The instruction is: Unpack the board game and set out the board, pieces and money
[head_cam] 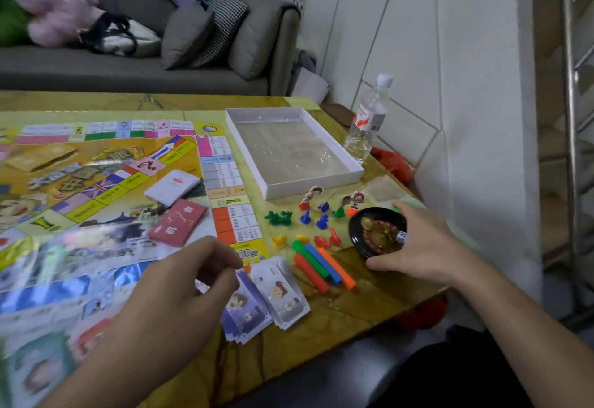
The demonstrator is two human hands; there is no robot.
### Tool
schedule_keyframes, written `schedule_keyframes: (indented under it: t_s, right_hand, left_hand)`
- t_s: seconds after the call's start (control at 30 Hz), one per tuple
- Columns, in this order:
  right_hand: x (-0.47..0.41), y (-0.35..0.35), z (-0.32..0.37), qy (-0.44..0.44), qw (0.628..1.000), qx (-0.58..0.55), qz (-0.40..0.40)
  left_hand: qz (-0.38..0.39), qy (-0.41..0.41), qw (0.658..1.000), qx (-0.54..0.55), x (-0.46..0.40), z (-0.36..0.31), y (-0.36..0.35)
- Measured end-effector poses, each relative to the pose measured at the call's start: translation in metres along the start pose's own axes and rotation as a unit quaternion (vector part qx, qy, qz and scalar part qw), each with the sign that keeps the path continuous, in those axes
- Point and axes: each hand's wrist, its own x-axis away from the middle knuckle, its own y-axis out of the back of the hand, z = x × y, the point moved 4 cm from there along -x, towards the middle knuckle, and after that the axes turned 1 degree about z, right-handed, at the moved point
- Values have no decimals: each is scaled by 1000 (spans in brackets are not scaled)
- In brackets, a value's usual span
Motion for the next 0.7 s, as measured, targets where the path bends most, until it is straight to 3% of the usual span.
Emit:
schedule_keyframes:
  t_s: [0.27, 0.47, 0.7]
  right_hand:
    - [34, 49, 88, 98, 994, 36, 19]
    - [42, 18, 220, 225, 968, 43, 101]
    - [28, -59, 349, 324, 939, 2, 116]
  left_hand:
    - [-1, 28, 999, 44, -10, 15, 24]
    - [-89, 54, 993, 55, -12, 38, 87]
    - [-172, 137, 968, -119, -15, 88, 170]
